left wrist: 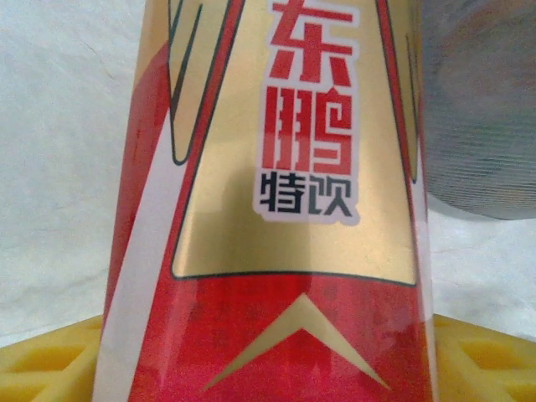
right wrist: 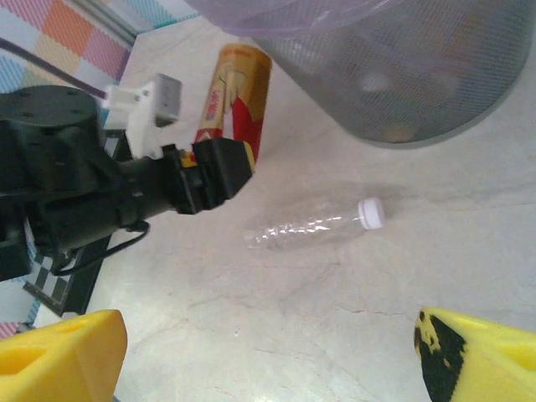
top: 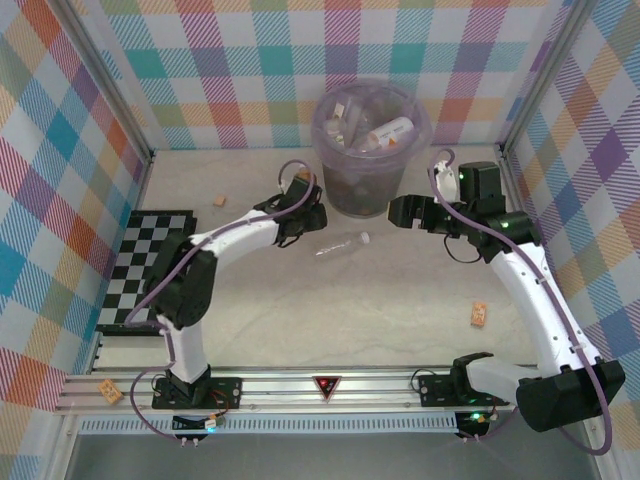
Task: Put the plastic bottles in the bin
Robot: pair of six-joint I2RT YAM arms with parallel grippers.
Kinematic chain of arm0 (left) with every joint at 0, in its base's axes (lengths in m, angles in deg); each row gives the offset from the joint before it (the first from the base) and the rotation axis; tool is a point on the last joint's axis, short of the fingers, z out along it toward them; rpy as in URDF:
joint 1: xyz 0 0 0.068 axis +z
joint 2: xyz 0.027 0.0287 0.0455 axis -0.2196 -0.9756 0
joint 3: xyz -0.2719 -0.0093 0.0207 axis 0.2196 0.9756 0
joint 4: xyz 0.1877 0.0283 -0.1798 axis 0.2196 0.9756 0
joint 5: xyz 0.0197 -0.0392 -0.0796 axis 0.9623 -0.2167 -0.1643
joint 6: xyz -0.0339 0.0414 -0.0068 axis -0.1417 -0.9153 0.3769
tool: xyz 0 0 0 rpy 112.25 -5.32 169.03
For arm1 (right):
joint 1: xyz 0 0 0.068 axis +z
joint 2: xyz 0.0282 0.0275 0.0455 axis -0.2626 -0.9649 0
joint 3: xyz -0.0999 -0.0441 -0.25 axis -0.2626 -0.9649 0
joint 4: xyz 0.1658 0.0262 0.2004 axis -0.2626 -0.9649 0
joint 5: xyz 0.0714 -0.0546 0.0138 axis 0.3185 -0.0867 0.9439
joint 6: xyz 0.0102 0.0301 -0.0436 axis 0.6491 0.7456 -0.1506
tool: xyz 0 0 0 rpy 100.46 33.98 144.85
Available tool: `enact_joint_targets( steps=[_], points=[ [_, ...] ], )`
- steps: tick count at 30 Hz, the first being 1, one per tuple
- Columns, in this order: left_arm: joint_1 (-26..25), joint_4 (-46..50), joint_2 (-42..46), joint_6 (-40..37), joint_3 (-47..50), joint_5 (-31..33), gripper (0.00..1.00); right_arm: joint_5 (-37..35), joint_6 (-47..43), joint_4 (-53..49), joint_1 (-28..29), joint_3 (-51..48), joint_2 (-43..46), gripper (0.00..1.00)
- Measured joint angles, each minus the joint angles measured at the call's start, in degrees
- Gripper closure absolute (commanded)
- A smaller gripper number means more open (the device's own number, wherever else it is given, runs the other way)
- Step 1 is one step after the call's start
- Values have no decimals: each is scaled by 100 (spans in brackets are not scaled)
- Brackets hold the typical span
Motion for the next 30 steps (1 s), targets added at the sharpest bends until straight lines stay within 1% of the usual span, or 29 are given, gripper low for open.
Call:
enact_joint_targets(
  steps=[4,10,13,17,20,24,30],
  points=[
    [2,-214,988,-181,627,-142,31,450,229,278,0,-149,-2,11],
    [2,-662,2441,-442,1755,-802,36,1202,706,892,37,-181,-160,10],
    [2,-946,3112,-498,2275,-1163,39,1412,909,1187,190,-181,-385,8],
    [-85,-1346,3856,-514,2865,-1578,41,1478,1080,1416,564,-168,-719,6],
    [-275,-1537,4089,-553,3086,-1727,41,1460,1161,1475,820,-85,-940,4],
    [-658,-1661,4072,-605,3167,-1915,41,1462,1200,1637,1099,96,-1189,3],
    [-966,-1851,3936,-680,3167,-2022,41,1296,1193,1733,1248,378,-1609,3]
  ],
)
